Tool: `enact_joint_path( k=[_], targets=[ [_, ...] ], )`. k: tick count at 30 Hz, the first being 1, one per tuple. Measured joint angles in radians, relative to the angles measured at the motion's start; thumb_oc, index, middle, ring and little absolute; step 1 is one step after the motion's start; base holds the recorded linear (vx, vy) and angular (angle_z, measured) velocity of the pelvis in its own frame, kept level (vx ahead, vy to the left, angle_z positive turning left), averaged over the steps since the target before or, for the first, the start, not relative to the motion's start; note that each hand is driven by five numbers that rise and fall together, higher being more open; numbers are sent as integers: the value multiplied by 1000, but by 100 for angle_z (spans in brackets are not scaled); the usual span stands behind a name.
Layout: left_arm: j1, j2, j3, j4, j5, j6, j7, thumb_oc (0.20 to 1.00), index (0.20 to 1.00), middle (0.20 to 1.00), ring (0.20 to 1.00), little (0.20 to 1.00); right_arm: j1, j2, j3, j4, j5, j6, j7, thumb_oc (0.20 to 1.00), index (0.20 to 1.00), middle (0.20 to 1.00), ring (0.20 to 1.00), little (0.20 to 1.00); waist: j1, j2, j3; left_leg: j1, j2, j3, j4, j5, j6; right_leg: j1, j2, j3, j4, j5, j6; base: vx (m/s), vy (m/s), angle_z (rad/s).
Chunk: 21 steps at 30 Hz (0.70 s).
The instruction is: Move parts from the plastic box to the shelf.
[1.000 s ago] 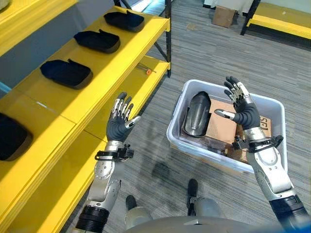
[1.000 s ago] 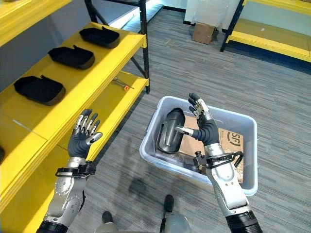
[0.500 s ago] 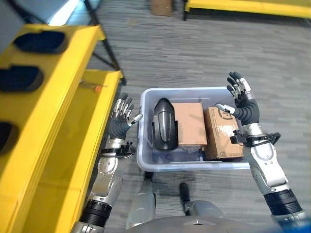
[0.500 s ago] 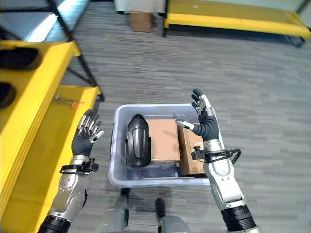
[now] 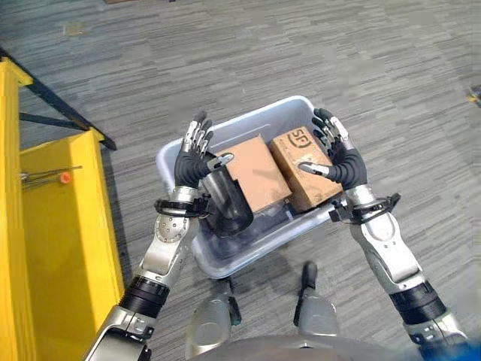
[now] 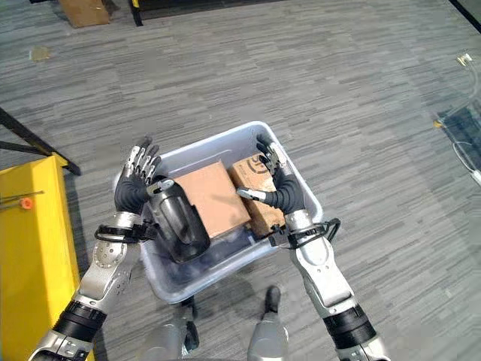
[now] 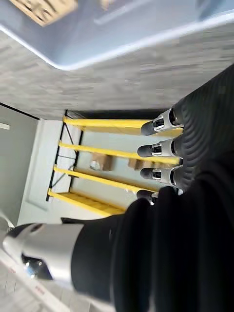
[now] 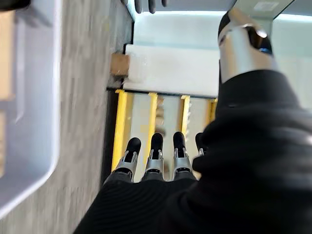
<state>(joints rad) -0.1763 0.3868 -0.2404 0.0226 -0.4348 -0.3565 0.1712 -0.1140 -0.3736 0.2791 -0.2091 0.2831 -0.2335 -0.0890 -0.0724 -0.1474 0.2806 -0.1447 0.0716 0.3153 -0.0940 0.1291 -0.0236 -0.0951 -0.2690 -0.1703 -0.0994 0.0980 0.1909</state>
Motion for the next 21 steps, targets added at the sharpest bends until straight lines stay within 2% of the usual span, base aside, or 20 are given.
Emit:
enact_joint_path(
  k=[1, 3, 4, 6, 9, 12, 16, 18, 19, 21],
  targets=[
    [5, -48, -37, 3, 27, 0, 10, 1000, 1000, 1000, 1000, 1000, -11, -29, -2, 27, 3, -1, -5, 1000, 1000, 1000, 1000, 1000, -7, 50, 27, -18, 73, -21, 0, 24, -32, -13, 84, -10, 6, -10, -34, -31, -215, -2],
    [-27, -69, -85, 43, 90, 0, 41, 1000, 1000, 1000, 1000, 1000, -38, -46, -3, 49, 3, 0, -25, 1000, 1000, 1000, 1000, 1000, -25, 81, 45, -47, 129, -23, 0, 42, -44, -45, 137, -12, 6, -10, -40, -32, -140, -20],
    [-50, -72, -99, 73, 106, 2, 51, 1000, 1000, 1000, 1000, 1000, -47, -51, -5, 49, 3, 0, -33, 1000, 1000, 1000, 1000, 1000, -30, 88, 52, -51, 139, -23, 0, 46, -49, -51, 148, -12, 6, -9, -40, -36, -110, -23],
    [-94, -131, -100, 158, 111, 6, 90, 1000, 1000, 1000, 1000, 1000, -57, -67, -7, 49, 3, -1, -55, 1000, 1000, 1000, 1000, 1000, -44, 101, 59, -67, 150, -23, 1, 51, -57, -69, 159, -9, 6, -10, -51, -39, -80, -9],
    [-137, -167, -96, 241, 115, 19, 163, 1000, 1000, 1000, 1000, 1000, -76, -66, 3, 49, 2, -1, -86, 1000, 1000, 1000, 1000, 1000, -49, 103, 67, -104, 154, -22, 1, 51, -57, -108, 164, -7, 6, -5, -60, -20, -43, -2],
    [-169, -166, -76, 303, 152, 25, 234, 1000, 1000, 1000, 1000, 1000, -98, -60, 5, 51, -2, -3, -113, 1000, 1000, 1000, 1000, 1000, -49, 97, 78, -122, 152, -19, 1, 51, -58, -130, 161, -1, 6, -1, -66, -14, -44, -4],
    [-187, -161, -2, 377, 181, 37, 363, 1000, 1000, 1000, 1000, 1000, -125, -34, 15, 72, -3, -12, -152, 1000, 1000, 1000, 1000, 1000, -49, 74, 94, -156, 152, -8, 1, 54, -62, -171, 161, 9, 6, 8, -75, -16, -23, -6],
    [-187, -161, 12, 379, 194, 38, 397, 1000, 1000, 1000, 1000, 1000, -125, -32, 21, 76, -3, -13, -159, 1000, 1000, 1000, 1000, 1000, -49, 65, 99, -161, 150, -7, 1, 54, -62, -177, 160, 9, 6, 8, -75, 0, 0, 0],
    [-201, -163, 16, 393, 194, 37, 449, 1000, 1000, 1000, 1000, 1000, -126, -32, 30, 76, -3, -19, -170, 1000, 1000, 1000, 1000, 1000, -49, 54, 105, -186, 151, -9, 1, 55, -63, -199, 160, 10, 6, 8, -75, 0, 0, 0],
    [-200, -165, 31, 397, 223, 33, 489, 1000, 1000, 1000, 1000, 1000, -126, -30, 43, 81, -3, -32, -182, 1000, 1000, 1000, 1000, 1000, -49, 36, 118, -192, 150, -3, 1, 57, -65, -211, 160, 14, 6, 11, -75, -45, -38, -6]
  ],
)
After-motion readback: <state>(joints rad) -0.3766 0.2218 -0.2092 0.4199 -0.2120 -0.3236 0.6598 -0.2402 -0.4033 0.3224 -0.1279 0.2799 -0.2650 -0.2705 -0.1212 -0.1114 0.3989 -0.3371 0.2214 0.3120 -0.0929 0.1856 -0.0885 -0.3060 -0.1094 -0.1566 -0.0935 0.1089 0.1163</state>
